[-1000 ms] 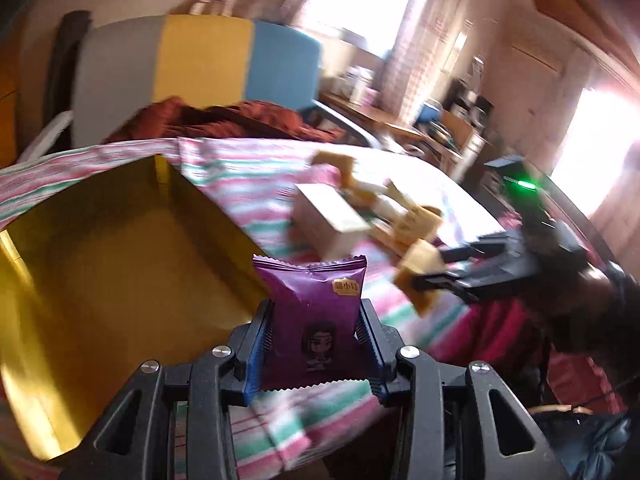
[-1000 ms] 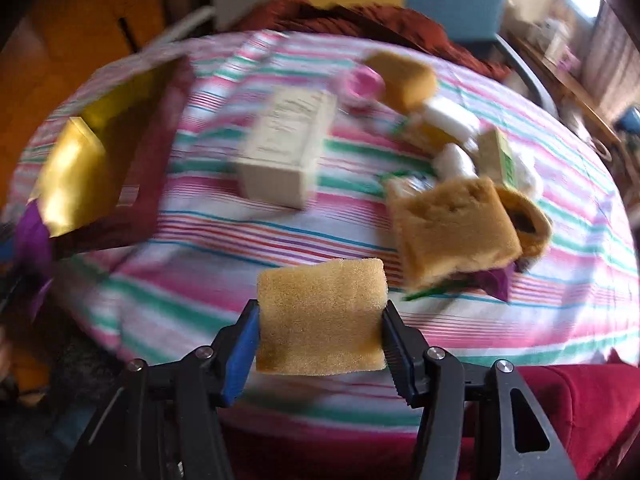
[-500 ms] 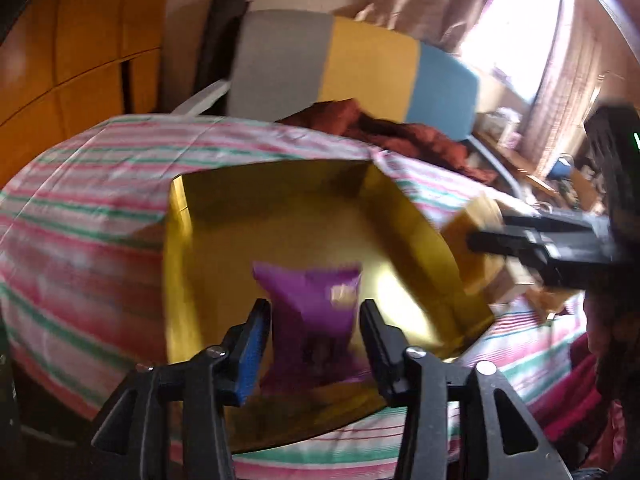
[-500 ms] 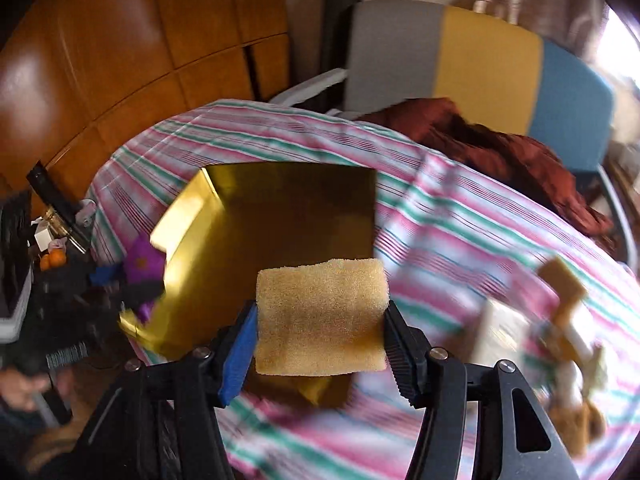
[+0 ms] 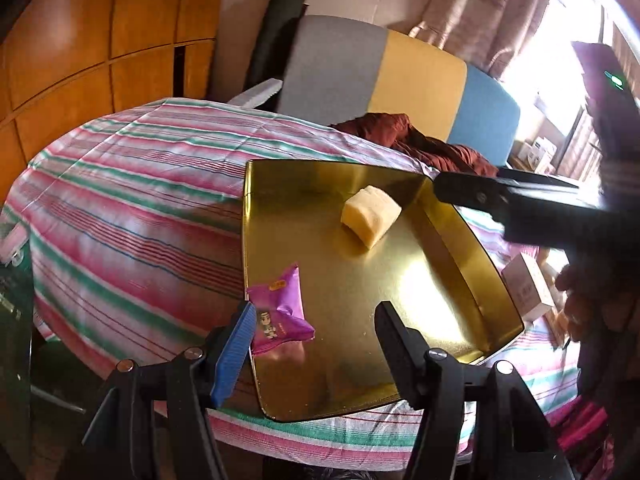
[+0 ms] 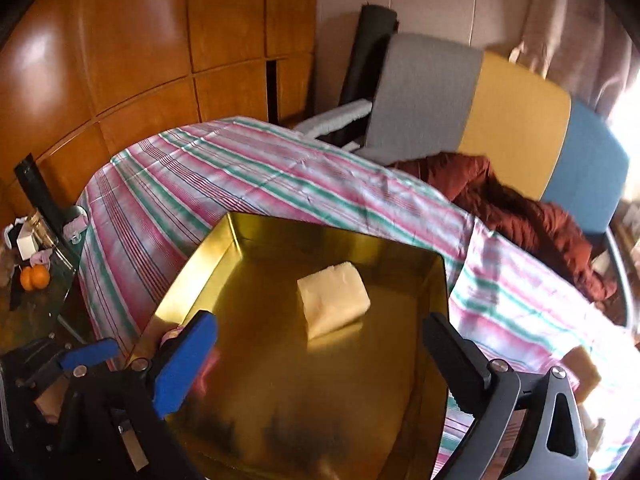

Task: Organize objects
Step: 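Carry the purple packet to the tray with left while right drops a sponge in, then release the purple packet into the gold tray with the left gripper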

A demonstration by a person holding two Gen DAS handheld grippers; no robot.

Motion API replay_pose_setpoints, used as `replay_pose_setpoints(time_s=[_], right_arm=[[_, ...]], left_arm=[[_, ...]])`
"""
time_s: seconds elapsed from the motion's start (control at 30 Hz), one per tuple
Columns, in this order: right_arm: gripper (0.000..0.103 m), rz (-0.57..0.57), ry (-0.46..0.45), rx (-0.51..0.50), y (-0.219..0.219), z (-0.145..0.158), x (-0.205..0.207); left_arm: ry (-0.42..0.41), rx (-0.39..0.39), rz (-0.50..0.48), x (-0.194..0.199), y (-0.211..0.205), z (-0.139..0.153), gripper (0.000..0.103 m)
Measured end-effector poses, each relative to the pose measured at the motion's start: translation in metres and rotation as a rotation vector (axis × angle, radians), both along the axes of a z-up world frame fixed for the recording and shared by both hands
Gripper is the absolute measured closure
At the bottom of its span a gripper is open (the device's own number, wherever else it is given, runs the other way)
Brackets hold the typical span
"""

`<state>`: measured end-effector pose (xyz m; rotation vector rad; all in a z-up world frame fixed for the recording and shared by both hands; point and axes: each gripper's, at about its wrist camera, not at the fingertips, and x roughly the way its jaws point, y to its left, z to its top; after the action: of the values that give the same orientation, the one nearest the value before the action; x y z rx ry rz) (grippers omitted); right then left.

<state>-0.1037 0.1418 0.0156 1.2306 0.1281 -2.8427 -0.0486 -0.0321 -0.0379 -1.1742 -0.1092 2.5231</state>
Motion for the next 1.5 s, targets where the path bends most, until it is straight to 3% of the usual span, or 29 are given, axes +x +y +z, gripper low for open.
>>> replay_pose_setpoints(time_s=[0.4,0.87,1.2,1.5], right_arm=[[0.000,0.021,0.083,0.021,-0.022,0.021,0.042],[0.000,-0.016,0.092,0.009,-0.007,0.018,0.066],[0.000,-0.174,0.046,-0.006,0.057,-0.008,0.099],[0.000,-0.389,-0.002,-0.028,0.148,-0.030,0.144]], left_arm=[[0.009,0.003,-0.002,0.010,0.004,0.012,0.040],[0.004,-0.006,-0.025,0.019,0.021,0.017,0.039],[-0.010,-0.024,-0.110,0.019,0.055,0.018,0.034],[0.002,-0.041,-0.304,0.028,0.121,0.026,0.030]])
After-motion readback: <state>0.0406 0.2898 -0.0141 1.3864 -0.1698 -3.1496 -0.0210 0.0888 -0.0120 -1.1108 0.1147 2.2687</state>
